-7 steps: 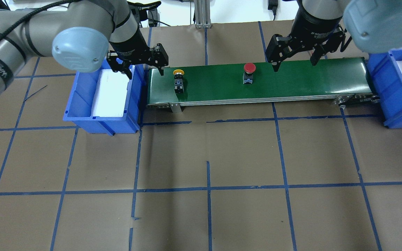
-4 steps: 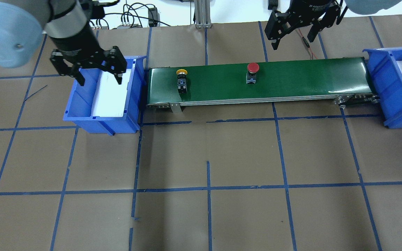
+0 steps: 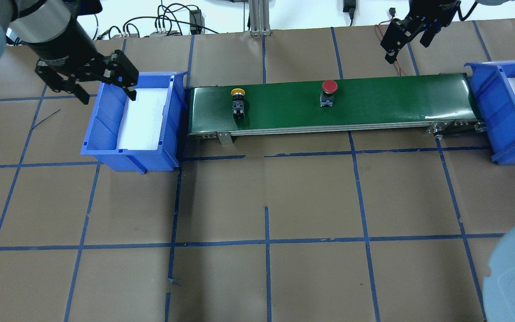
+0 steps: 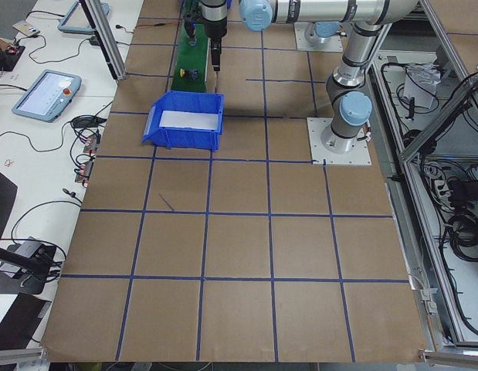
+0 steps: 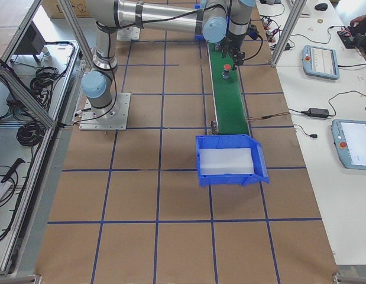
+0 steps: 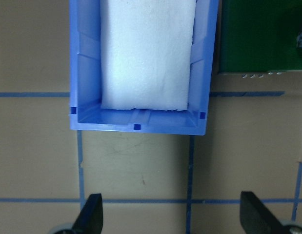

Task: Transport two buttons from left to right
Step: 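Raise the left gripper away while the right gripper moves to the conveyor's far end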

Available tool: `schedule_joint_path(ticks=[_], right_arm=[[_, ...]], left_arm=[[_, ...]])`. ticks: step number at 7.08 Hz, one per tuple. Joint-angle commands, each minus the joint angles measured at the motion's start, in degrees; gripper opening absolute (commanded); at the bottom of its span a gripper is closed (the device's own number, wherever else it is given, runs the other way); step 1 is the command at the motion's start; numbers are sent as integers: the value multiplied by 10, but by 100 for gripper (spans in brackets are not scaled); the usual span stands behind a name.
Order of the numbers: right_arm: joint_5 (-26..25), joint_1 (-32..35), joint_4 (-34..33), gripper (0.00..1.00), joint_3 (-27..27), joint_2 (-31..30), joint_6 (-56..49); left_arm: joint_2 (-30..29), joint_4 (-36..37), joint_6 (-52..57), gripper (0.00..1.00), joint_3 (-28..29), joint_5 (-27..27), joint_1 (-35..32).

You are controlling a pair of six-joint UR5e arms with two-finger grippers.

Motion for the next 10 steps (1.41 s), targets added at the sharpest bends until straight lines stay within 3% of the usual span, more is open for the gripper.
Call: schedule_joint_path(ticks=[1,2,3,4,5,6,8,10], right_arm=[[4,-36,0,100,6,21,-123],[4,-42,-1,100,26,21,-135],[8,-42,-11,100,44,21,-152],[42,-42,-67,100,62,24,-214],[37,-42,-110,98,92,24,-302],[11,-42,-149,98,113,25,-385],[8,-43,-199,100,122,49,-525],[-2,-43,-208,100,131,48,-559]], left_arm=[[8,27,-9,100,0,16,-58],[33,-1,-18,100,-14,8,-42],[38,16,-59,100,-18,13,-26],[38,16,-46,100,-17,31,-10],[27,-9,-13,100,-19,93,-6],[40,-43,-8,100,-10,116,-16],[40,2,-3,100,-13,114,-14],[31,6,-4,100,-16,97,2]])
